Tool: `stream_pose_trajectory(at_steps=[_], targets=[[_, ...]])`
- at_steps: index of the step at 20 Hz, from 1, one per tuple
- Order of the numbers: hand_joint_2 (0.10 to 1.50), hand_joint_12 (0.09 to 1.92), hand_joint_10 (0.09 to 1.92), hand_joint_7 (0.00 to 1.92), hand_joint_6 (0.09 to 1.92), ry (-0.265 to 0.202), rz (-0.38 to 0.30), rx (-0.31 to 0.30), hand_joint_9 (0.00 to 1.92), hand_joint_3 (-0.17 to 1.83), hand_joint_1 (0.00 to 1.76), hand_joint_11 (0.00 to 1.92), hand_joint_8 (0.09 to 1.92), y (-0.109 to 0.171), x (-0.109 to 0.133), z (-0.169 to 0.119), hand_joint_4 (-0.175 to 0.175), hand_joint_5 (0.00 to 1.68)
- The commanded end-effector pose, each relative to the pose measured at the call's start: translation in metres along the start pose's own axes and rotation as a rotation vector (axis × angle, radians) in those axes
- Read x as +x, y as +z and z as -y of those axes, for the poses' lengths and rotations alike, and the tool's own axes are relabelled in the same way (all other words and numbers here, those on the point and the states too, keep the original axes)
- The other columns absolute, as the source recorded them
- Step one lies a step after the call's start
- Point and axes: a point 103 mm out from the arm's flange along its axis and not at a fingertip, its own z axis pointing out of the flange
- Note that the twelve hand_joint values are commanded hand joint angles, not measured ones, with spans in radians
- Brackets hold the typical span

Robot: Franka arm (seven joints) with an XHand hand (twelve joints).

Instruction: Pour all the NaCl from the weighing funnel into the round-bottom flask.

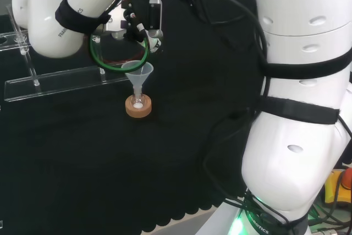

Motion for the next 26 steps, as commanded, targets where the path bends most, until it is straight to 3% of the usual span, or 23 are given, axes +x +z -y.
stream_pose_trajectory(at_steps=[1, 4, 8, 15, 26], targets=[[0.9, 0.81, 0.09, 1.43, 0.62, 0.008, -0.154, -0.041, 1.45, 0.22, 1.1, 1.16, 0.16, 0.012, -0.006, 0.004, 0.175, 1.23], [0.9, 0.81, 0.09, 1.43, 0.62, 0.025, -0.257, -0.073, 1.45, 0.23, 1.1, 1.16, 0.16, 0.018, -0.009, 0.007, 0.175, 1.23], [0.9, 0.8, 0.09, 1.43, 0.62, 0.045, -0.354, -0.069, 1.45, 0.23, 1.1, 1.16, 0.16, 0.034, -0.012, 0.01, 0.175, 1.23], [0.9, 0.8, 0.09, 1.43, 0.62, 0.066, -0.452, -0.084, 1.45, 0.23, 1.1, 1.16, 0.16, 0.061, -0.018, 0.01, 0.175, 1.23], [0.89, 0.8, 0.09, 1.44, 0.62, 0.102, -0.63, -0.172, 1.45, 0.23, 1.1, 1.17, 0.16, 0.094, -0.026, 0.006, 0.175, 1.23]])
